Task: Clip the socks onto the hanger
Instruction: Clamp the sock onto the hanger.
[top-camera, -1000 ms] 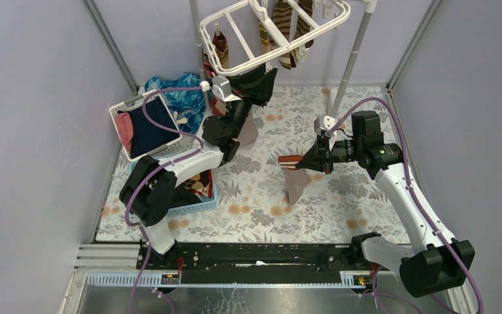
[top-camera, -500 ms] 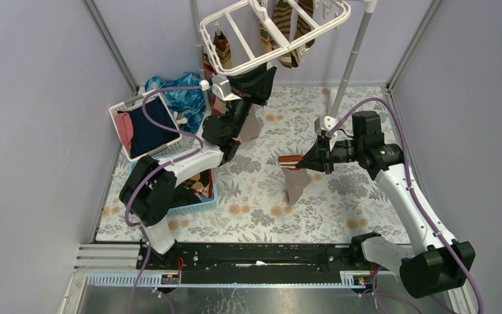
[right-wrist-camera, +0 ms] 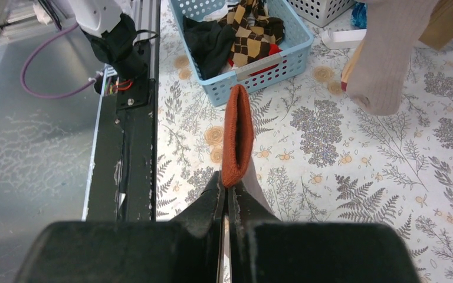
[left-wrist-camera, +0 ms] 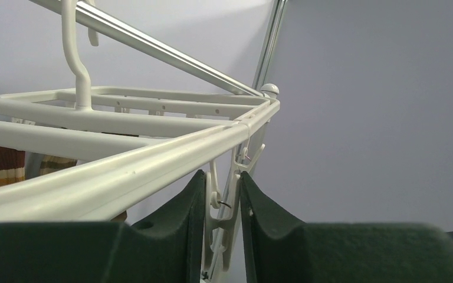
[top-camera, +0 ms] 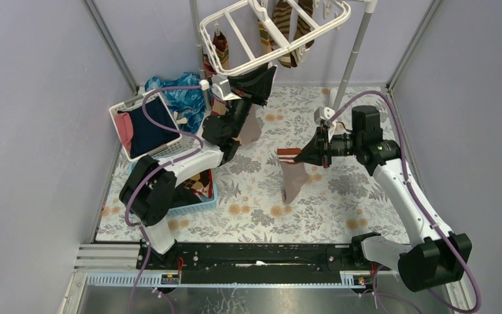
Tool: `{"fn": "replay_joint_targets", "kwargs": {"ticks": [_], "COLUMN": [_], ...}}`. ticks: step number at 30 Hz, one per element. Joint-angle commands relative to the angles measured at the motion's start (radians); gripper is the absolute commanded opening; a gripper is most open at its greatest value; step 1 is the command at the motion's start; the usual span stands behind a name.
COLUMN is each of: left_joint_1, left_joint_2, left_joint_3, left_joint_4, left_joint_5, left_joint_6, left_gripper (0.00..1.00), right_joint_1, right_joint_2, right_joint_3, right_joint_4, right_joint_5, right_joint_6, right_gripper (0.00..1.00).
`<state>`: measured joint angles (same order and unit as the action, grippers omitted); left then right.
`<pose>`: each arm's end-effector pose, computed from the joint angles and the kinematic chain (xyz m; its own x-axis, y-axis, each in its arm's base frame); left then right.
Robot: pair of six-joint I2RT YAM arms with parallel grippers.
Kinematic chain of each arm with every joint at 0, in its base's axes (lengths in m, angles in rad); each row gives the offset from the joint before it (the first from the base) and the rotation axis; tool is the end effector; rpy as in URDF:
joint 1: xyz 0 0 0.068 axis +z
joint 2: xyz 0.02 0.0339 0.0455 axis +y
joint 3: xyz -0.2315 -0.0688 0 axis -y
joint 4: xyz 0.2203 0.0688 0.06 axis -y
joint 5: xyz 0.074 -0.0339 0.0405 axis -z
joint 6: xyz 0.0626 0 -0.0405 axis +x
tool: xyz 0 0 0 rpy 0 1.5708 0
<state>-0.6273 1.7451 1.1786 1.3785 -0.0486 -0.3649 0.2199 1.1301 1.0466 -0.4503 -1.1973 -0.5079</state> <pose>0.3031 -0.2160 0.3730 0.3493 -0.6935 -0.6302 0.7320 0.6217 -0.2785 0.2109 0.1069 0.3150 -0.0147 -0.1851 -0.9826 -0.9945 0.1044 -0.0048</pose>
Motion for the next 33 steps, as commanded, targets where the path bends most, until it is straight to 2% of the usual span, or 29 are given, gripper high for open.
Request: {"fn": "replay_joint_targets", "kwargs": {"ticks": [1, 5, 11, 16, 22, 33], "left_joint_1": [0.005, 0.008, 0.013, 0.018, 0.026, 0.038], "left_joint_2": [-0.013, -0.019, -0.024, -0.031, -0.033, -0.03], "left_joint_3": [0.026, 0.024, 0.018, 0.019, 0.023, 0.017], "left_joint_4": [0.012, 0.009, 0.005, 0.001, 0.0, 0.007], "left_joint_5": [0.0, 0.0, -0.003, 0.002, 0.017, 0.032], "left_joint_6": [-0.014, -0.02, -0.055, -0.096, -0.138, -0.167], "left_gripper": [0.17, 0.13, 0.09, 0.07, 0.06, 0.06], "right_joint_1": [-0.007, -0.007, -0.007, -0.007, -0.007, -0.007], "right_joint_2": [0.072, 0.128, 0.176, 0.242, 0.386, 0.622], "right_joint_3": [0.086, 0.124, 0.115, 0.107, 0.142, 0.315], "right_joint_4": [0.102, 0.224, 0.493, 0.826, 1.301, 1.855], "right_joint_5": [-0.02, -0.021, -0.015, -0.041, -0.079, -0.071], "right_joint_6": [0.139, 0.269, 0.484, 0.775, 1.241, 1.773], "right_gripper": [0.0, 0.0, 0.0, 0.0, 0.0, 0.0]}}
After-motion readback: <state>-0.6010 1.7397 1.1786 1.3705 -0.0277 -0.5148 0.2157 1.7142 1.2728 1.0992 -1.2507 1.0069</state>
